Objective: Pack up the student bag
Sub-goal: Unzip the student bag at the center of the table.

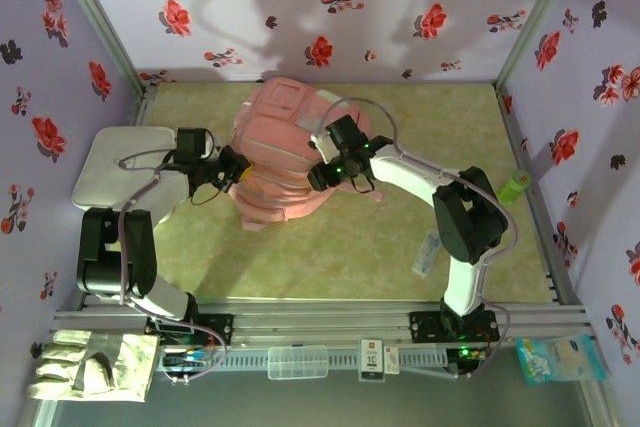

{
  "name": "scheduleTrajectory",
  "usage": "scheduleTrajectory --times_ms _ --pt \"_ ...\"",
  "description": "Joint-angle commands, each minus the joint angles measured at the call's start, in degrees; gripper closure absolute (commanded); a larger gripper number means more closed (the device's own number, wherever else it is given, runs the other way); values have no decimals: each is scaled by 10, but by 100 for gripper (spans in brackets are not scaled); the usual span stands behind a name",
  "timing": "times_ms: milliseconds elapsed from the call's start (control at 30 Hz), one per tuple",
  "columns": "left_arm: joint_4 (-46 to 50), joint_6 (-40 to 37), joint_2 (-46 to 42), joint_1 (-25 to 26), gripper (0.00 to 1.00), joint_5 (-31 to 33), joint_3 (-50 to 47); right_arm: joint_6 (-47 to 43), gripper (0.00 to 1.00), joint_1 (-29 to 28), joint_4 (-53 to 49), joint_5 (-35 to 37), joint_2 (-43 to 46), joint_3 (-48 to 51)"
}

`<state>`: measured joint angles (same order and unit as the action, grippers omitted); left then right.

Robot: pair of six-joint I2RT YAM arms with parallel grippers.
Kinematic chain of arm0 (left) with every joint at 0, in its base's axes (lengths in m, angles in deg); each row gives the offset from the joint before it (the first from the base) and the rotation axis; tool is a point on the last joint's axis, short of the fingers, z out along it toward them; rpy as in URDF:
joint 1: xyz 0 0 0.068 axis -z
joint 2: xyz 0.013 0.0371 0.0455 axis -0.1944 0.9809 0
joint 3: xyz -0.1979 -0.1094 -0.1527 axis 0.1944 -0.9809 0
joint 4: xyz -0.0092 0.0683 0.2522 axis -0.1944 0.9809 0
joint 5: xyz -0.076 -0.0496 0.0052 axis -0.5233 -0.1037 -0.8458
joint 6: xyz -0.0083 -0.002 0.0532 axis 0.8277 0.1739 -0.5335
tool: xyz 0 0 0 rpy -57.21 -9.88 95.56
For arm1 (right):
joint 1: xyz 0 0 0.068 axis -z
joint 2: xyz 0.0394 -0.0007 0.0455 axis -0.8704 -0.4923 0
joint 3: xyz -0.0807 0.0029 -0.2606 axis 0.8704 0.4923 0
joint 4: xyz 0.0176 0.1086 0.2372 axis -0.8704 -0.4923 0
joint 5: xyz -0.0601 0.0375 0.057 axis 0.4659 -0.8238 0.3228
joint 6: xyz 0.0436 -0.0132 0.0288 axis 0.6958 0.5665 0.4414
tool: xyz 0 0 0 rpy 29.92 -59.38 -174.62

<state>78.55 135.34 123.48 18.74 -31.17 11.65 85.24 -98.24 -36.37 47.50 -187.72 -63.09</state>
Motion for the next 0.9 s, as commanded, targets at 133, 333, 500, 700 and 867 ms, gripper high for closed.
scheduleTrajectory --times_ms 133,333,500,700,867 --pt "-29 0 -4 2 100 -18 10 -43 59 -28 17 85 1 -11" --pt "-31 2 -5 3 100 -18 9 -41 85 -35 11 89 12 -8" --pt "-47 14 -2 4 100 -18 3 -29 92 -41 15 49 36 18" --pt "-80 40 8 20 100 -18 -5 -3 93 -67 31 -2 45 28" --pt "-103 63 13 40 100 5 -16 32 93 -100 57 -13 36 18"
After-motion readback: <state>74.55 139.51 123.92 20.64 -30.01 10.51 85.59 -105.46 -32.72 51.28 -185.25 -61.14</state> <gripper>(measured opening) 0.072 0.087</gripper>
